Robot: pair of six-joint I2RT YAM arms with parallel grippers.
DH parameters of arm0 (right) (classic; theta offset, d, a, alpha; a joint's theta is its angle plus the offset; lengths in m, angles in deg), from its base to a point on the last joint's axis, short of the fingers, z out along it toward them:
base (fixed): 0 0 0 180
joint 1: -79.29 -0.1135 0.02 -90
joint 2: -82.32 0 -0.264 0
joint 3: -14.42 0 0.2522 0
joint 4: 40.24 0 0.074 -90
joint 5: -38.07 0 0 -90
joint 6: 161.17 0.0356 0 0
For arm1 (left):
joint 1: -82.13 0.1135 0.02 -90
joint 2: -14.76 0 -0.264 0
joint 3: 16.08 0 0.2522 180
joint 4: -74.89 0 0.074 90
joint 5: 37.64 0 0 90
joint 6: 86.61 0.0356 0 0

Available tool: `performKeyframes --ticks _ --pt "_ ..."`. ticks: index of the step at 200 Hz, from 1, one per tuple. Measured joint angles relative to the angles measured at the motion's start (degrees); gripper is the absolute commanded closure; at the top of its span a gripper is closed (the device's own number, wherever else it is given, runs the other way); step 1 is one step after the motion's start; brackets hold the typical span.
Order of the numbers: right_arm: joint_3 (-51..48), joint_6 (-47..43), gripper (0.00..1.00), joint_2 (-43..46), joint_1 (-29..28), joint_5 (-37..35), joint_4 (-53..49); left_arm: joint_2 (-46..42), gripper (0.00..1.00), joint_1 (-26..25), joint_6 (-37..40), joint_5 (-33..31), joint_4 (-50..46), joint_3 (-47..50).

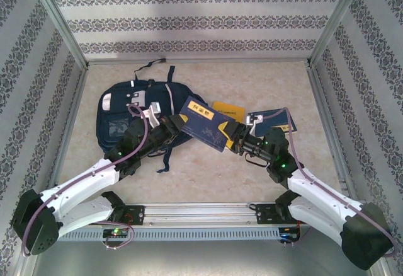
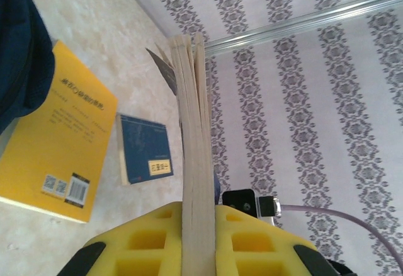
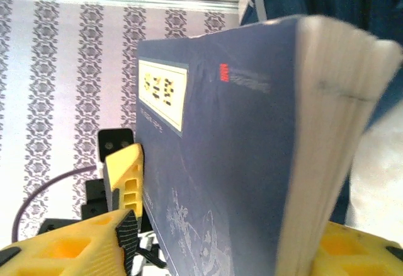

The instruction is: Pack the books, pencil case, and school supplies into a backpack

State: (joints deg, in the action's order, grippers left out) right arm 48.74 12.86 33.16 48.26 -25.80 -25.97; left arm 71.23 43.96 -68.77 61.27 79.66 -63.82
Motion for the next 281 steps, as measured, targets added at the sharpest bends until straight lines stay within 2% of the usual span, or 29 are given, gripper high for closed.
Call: performKeyframes --ticks 45,108,125,171,201,220,244,281 --pt "0.17 -0.02 0.57 0.59 -0.42 -2.60 2.08 -0.50 1.00 -0.07 -1.33 -0.66 2.10 1.03" --pt "2.05 -0.42 0.60 -2.45 -2.69 -4.74 2.89 -0.87 1.00 -0.26 -1.79 -1.27 2.97 1.29" --pt "2.34 -0.48 0.64 -3.41 -3.28 -4.92 3.52 -0.87 1.00 -0.46 -1.86 -1.25 2.97 1.29" --pt "2.34 -2.21 0.90 -3.67 -3.37 -5.53 3.30 -0.87 1.00 -0.44 -1.86 -1.44 2.95 1.29" --pt "2.34 -4.87 1.00 -0.92 -3.08 -5.84 -0.35 -1.01 0.67 -0.83 -0.13 -1.38 0.22 0.81" --pt "2.64 -7.63 1.00 2.58 -0.96 -6.47 -6.56 -1.14 0.54 -0.70 4.22 -2.14 -7.28 -1.03" --pt "3.19 -11.85 1.00 5.40 3.87 -7.54 -16.11 0.15 0.46 0.85 10.82 -2.89 -19.52 -7.43" --pt "3.17 -18.10 1.00 6.67 9.09 -7.82 -27.15 8.92 0.40 10.51 21.62 0.81 -29.46 -17.84"
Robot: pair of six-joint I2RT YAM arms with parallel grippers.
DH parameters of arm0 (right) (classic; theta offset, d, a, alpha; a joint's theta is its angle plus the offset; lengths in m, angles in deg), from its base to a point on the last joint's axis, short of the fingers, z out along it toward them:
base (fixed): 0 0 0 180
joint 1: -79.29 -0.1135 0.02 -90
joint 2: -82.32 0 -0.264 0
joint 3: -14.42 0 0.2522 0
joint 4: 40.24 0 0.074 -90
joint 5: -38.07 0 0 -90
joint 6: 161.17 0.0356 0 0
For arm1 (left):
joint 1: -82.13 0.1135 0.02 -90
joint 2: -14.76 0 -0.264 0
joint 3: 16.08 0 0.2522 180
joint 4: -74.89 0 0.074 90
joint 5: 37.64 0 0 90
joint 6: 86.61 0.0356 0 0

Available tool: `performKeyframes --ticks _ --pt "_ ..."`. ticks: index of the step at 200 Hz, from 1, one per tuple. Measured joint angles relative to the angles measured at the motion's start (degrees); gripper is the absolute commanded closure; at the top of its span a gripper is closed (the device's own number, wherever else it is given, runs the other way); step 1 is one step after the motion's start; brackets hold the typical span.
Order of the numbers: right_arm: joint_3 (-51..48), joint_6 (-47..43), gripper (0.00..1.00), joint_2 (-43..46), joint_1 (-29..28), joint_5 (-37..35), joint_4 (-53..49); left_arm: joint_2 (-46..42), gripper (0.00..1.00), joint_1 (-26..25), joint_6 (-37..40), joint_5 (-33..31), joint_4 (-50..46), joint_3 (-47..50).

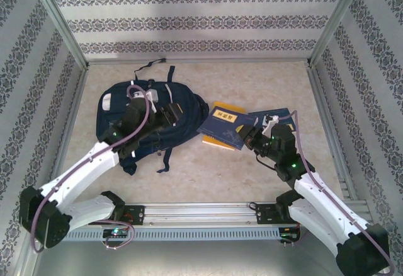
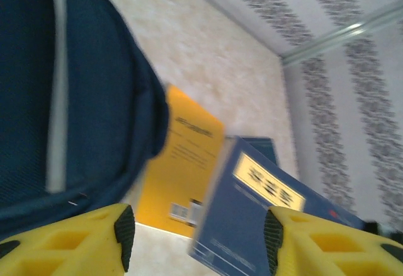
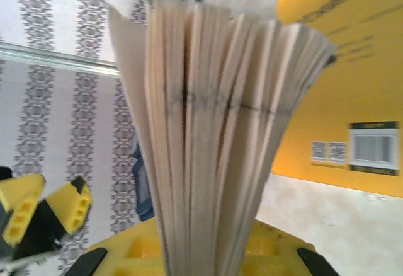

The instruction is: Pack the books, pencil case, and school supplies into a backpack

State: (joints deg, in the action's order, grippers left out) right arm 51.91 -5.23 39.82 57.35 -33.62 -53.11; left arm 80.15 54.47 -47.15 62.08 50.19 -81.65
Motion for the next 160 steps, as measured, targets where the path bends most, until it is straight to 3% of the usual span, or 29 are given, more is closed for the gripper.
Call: performKeyframes --ticks 29,70,115,160 --pt "0.00 -3.45 1.00 1.07 1.57 0.00 -3.82 10.69 0.39 6.45 7.19 2.36 -5.64 -7.82" --pt "0.00 -7.50 1.00 1.77 2.08 -0.07 -6.49 27.39 0.41 11.69 14.01 5.90 -9.31 -20.44" --pt "0.02 -10.56 1.00 2.38 3.93 0.15 -8.28 40.87 0.50 13.07 17.64 8.52 -12.04 -32.06" --pt "0.02 -11.91 1.00 2.97 6.73 1.22 -8.85 45.38 0.54 13.11 18.67 11.08 -13.09 -34.12"
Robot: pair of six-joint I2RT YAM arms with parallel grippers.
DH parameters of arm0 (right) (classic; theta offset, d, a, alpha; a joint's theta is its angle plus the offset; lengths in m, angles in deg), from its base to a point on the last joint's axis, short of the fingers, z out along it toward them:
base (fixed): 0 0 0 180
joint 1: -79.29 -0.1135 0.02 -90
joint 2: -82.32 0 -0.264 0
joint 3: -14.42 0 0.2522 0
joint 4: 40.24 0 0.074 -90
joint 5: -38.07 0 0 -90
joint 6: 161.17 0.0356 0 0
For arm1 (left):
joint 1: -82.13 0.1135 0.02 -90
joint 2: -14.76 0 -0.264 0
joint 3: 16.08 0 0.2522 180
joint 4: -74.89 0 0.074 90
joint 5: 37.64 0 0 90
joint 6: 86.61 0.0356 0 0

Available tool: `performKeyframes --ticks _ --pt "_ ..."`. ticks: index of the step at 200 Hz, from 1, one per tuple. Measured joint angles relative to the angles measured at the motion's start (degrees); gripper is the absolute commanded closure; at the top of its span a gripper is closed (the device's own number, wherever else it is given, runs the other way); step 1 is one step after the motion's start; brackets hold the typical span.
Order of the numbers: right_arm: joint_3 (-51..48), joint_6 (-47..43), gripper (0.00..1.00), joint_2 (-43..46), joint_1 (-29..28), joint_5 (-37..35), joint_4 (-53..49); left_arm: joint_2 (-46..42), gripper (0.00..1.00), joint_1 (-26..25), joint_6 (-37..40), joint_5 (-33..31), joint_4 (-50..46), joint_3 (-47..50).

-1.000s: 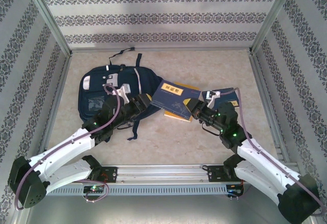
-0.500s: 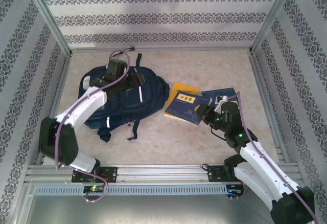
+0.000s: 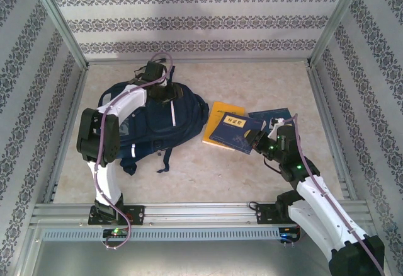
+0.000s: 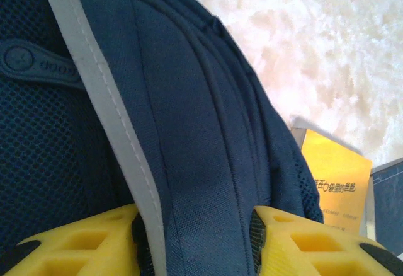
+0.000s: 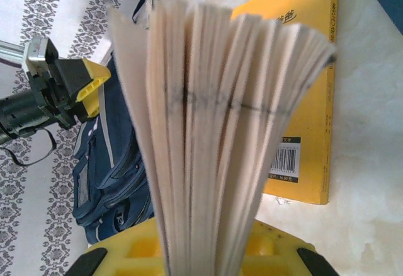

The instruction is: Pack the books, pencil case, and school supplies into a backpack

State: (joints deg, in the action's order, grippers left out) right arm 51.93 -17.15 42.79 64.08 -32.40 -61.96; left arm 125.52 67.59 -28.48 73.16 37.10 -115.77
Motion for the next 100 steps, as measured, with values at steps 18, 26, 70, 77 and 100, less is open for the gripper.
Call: performKeyframes --ticks 18,26,70,77,100 --pt "0.00 -0.02 1.00 -0.33 0.87 0.72 0.09 0.02 0.56 0.00 0.04 0.48 -0.02 0.02" --pt "0.00 -0.04 1.00 -0.63 1.07 0.94 0.13 0.00 0.58 0.00 0.02 0.98 0.02 0.07" --pt "-0.02 -0.02 1.00 -2.56 1.22 2.05 0.94 0.02 0.73 0.04 -0.61 3.43 0.90 1.55" --pt "-0.02 -0.02 1.00 -2.56 1.22 2.25 0.94 0.02 0.74 0.07 -0.74 3.43 0.92 1.60" --pt "0.00 -0.04 1.00 -2.38 1.25 2.43 0.87 0.04 0.91 0.11 -1.14 3.41 0.87 1.60"
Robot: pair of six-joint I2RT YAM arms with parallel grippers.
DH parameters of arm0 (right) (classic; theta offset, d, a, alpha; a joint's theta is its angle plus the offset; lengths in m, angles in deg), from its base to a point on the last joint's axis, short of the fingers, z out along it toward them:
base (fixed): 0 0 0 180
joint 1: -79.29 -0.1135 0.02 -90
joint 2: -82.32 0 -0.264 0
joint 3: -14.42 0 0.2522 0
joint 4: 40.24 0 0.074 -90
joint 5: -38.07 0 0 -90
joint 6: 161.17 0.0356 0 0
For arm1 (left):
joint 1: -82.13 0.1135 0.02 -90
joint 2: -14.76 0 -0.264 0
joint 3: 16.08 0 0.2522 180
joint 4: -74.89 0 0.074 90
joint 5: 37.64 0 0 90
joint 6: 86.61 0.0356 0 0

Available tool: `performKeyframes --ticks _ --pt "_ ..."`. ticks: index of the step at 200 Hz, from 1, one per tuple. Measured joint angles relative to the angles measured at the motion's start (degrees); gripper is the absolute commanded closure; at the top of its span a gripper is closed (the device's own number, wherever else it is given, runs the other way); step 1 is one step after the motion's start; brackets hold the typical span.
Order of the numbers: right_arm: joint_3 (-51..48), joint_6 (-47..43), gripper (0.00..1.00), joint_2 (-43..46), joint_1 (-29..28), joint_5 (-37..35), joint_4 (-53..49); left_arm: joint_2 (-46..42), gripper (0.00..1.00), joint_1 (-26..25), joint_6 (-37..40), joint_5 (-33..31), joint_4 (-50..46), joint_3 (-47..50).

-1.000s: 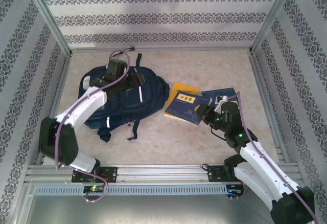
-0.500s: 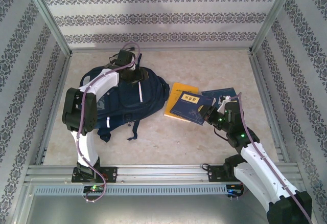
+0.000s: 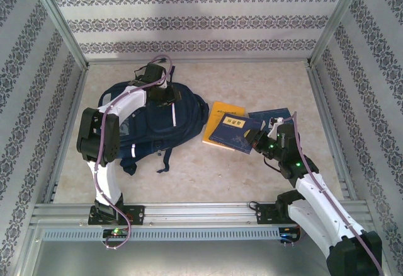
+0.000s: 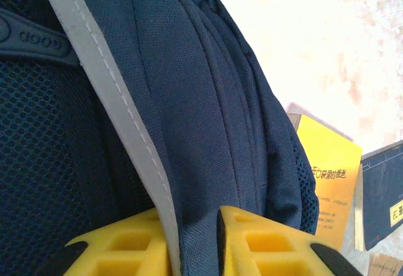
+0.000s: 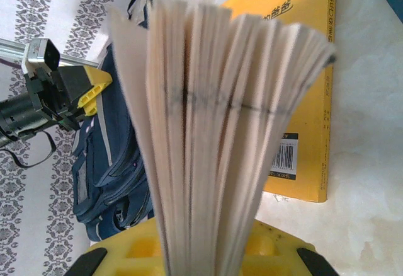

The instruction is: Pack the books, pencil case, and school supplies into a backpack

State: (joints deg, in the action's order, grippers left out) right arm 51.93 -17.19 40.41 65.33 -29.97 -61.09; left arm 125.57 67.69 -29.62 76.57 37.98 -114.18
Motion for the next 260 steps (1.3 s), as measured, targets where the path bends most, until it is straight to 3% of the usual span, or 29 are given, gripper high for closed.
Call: performKeyframes --ticks 12,78,146,189,235,260 --pt "-0.02 -0.20 1.00 0.33 0.20 0.00 -0.02 0.20 1.00 0.11 0.31 0.24 -0.28 -0.04" --pt "1.16 -3.02 1.00 2.75 0.76 -0.74 -5.01 -1.09 1.00 0.22 4.57 0.76 -10.03 -6.27" --pt "6.84 -7.87 1.00 3.65 1.09 -1.46 -9.09 -17.03 1.00 0.35 12.50 -0.59 -24.94 -14.36" --pt "9.20 -9.25 1.00 5.16 0.92 1.77 -8.57 -23.45 1.00 0.31 16.35 3.15 -29.55 -14.60" --pt "10.08 -11.32 1.00 5.18 -5.49 2.56 -7.23 -24.00 1.00 0.26 20.41 9.51 -31.95 -13.70" --pt "11.58 -12.37 1.00 0.81 -10.10 2.47 -5.38 -24.44 1.00 0.22 21.05 11.50 -31.82 -12.70"
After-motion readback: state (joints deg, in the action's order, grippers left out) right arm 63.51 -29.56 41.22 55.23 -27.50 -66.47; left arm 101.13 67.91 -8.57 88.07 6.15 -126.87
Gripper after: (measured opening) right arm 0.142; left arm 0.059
